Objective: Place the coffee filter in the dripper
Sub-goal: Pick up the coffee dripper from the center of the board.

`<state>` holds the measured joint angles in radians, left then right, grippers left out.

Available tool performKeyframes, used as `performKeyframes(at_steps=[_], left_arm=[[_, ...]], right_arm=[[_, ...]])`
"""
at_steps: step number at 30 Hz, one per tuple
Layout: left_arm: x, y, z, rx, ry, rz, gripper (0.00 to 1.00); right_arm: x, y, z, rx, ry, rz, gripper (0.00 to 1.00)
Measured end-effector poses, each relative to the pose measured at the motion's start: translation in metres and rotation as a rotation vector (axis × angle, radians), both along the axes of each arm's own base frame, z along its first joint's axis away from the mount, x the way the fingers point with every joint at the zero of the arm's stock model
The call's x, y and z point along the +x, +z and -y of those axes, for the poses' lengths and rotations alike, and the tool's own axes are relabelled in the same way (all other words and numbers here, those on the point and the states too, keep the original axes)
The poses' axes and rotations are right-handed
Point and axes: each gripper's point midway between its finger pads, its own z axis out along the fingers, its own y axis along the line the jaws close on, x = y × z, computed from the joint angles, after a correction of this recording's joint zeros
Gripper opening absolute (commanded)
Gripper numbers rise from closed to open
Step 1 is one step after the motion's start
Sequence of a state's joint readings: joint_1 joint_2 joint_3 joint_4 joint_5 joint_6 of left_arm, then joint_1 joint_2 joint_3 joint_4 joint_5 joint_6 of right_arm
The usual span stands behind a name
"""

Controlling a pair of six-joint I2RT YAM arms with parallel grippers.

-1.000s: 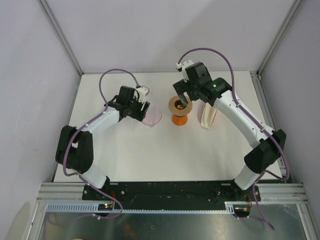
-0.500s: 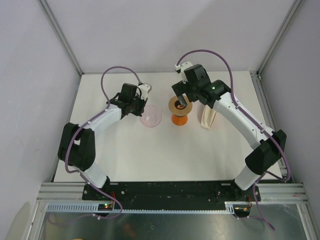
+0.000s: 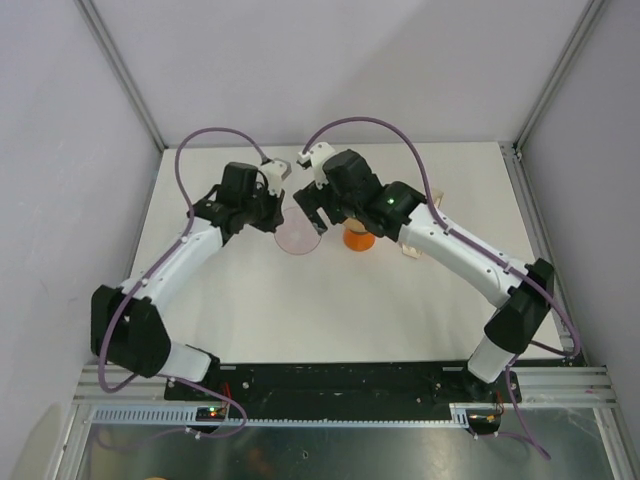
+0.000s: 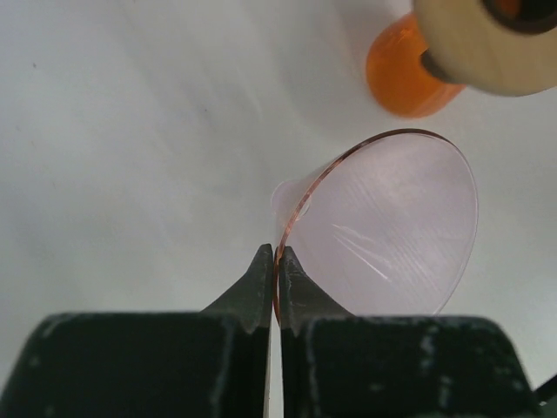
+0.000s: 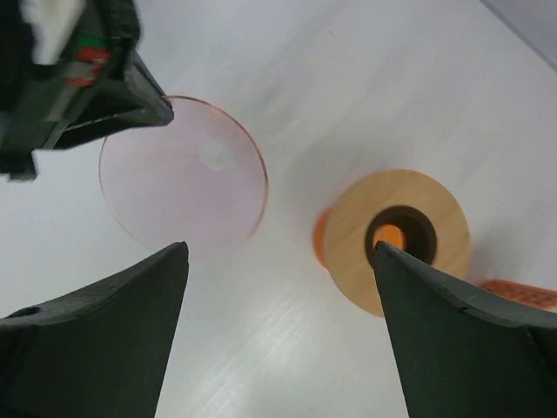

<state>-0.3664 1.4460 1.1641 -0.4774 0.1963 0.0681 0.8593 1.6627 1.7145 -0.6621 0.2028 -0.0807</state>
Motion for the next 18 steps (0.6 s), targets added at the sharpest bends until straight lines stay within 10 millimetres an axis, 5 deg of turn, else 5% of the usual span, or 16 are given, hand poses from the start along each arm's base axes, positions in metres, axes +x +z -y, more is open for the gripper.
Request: performKeyframes(at_steps=[9, 18], left_arm=[[-0.017, 0.070, 0.010, -0.148, -0.008, 0.095, 0.00], [-0.029, 0.078, 0.012, -0.183, -0.015, 0.072, 0.00]], right_arm=[[0.007, -0.032, -0.028, 0.062, 0.011, -0.092, 0.52], [0.007, -0.041, -0.031, 0.099, -0.014, -0.128, 0.03]])
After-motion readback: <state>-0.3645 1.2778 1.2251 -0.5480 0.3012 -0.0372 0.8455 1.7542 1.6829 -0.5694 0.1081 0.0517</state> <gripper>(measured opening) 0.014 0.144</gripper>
